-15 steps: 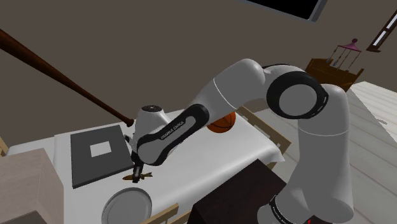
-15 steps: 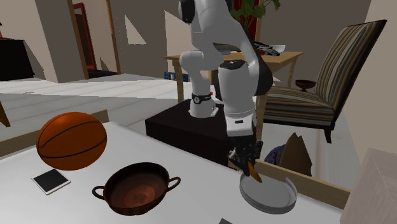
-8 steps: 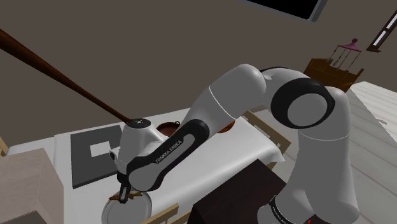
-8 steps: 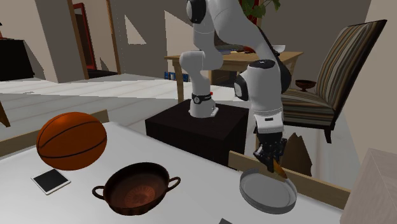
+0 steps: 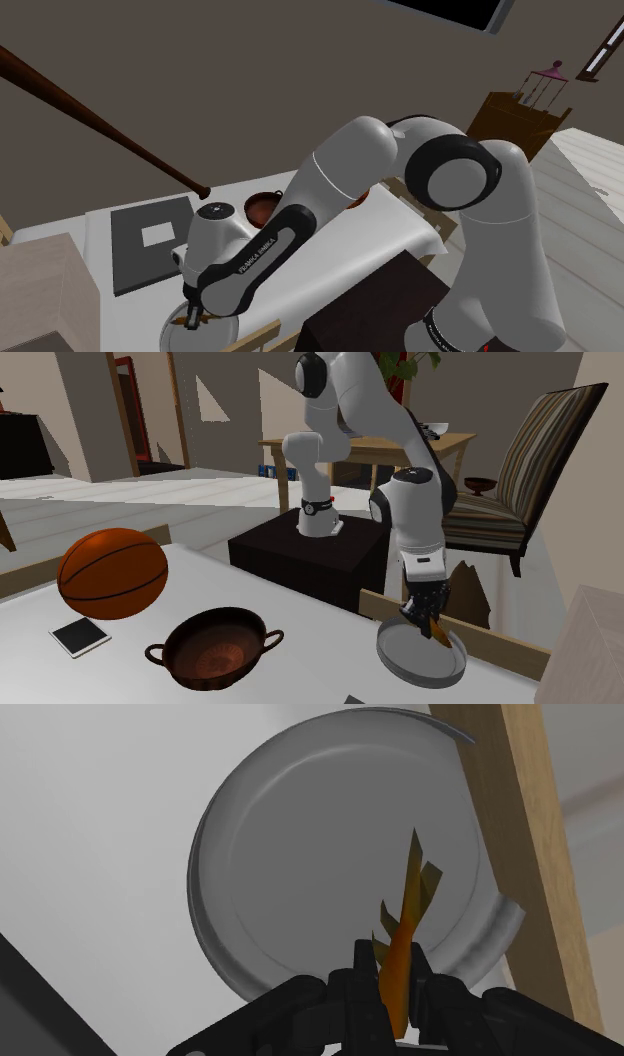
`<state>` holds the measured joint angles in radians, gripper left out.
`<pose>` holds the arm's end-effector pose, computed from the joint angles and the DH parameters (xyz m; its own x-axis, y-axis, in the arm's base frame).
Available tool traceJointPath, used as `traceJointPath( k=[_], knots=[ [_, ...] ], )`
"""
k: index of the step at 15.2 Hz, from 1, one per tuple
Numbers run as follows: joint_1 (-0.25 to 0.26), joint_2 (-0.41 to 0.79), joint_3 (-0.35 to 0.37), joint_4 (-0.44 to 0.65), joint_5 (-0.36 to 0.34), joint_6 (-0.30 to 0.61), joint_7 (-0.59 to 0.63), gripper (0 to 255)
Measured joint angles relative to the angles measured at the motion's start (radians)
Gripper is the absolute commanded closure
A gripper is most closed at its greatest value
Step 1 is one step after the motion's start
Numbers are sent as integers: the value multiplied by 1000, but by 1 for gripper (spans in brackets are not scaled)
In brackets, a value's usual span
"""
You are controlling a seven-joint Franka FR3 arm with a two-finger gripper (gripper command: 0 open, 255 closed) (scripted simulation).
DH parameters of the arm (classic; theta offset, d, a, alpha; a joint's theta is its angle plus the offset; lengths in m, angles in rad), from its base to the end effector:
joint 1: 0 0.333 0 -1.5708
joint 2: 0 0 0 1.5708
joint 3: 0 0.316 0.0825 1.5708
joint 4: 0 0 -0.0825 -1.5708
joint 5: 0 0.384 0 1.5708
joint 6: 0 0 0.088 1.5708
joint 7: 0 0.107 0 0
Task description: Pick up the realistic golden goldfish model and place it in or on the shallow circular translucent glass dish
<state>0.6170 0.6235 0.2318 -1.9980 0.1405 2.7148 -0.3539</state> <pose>0.4113 0.4555 0.1594 0.5212 0.8404 0.1486 0.8512 -0.4993 -0.1618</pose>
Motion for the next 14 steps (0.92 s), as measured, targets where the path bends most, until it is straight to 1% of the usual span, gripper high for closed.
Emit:
traceJointPath(
  k=[4, 10, 11, 14],
  knots=[
    [3, 49, -4, 13, -3, 35, -7, 255],
    [4, 59, -5, 13, -3, 45, -8, 255],
    [4, 59, -5, 13, -3, 45, -8, 0],
    [4, 59, -5, 13, -3, 45, -8, 0]
  ],
)
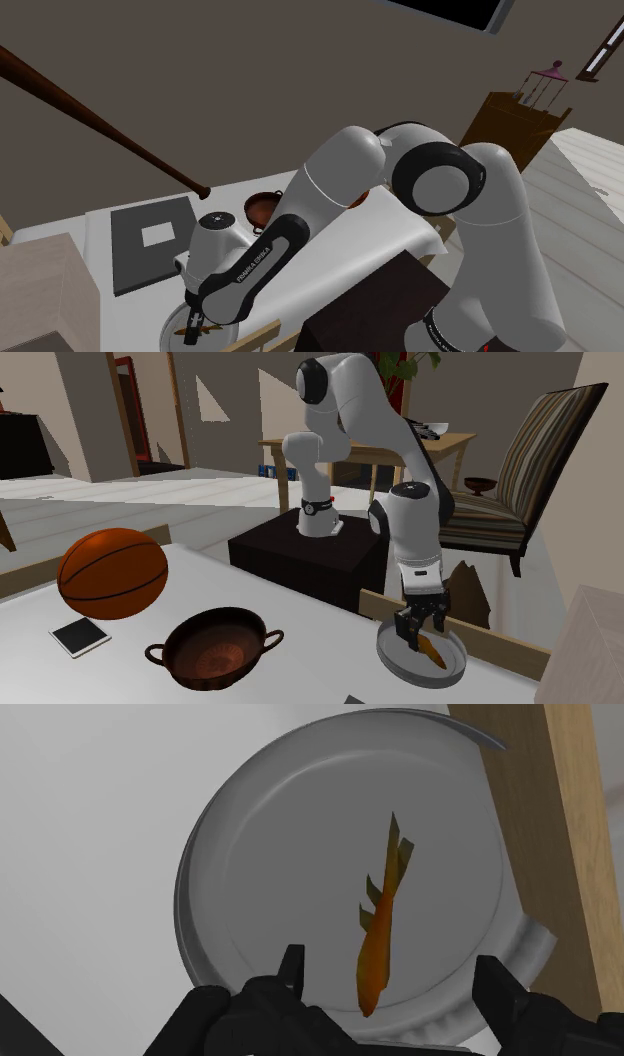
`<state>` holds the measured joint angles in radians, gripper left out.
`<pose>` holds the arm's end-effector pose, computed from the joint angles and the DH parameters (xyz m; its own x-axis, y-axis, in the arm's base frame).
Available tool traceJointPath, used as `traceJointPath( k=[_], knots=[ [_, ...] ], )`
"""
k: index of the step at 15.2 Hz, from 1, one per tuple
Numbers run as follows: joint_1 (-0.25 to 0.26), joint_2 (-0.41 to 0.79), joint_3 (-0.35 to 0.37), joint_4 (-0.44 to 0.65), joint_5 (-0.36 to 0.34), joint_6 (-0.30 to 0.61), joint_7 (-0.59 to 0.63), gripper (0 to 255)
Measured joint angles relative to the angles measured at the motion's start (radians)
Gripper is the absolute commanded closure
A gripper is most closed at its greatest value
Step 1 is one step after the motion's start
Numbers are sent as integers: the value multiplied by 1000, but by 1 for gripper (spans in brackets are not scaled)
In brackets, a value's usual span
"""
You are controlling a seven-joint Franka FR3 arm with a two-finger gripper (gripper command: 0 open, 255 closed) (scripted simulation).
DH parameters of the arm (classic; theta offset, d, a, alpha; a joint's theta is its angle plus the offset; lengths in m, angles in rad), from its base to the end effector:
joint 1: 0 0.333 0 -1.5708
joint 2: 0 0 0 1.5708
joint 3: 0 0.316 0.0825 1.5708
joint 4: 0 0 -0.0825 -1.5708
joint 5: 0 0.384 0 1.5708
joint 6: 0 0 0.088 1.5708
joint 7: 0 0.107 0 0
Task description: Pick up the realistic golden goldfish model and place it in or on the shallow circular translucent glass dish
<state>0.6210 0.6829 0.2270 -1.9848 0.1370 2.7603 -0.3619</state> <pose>0.4105 0.4542 0.1324 0.5212 0.8403 0.1489 0.8512 -0.4993 -0.1617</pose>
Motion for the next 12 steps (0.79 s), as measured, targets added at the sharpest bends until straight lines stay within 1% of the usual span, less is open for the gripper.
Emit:
traceJointPath(
  k=[3, 7, 12],
  knots=[
    [0, 0, 0, 0, 0, 0, 0, 0],
    [-27, -94, 12, -39, 10, -56, -8, 0],
    [-31, -122, 15, -51, 13, -72, -8, 0]
  ],
)
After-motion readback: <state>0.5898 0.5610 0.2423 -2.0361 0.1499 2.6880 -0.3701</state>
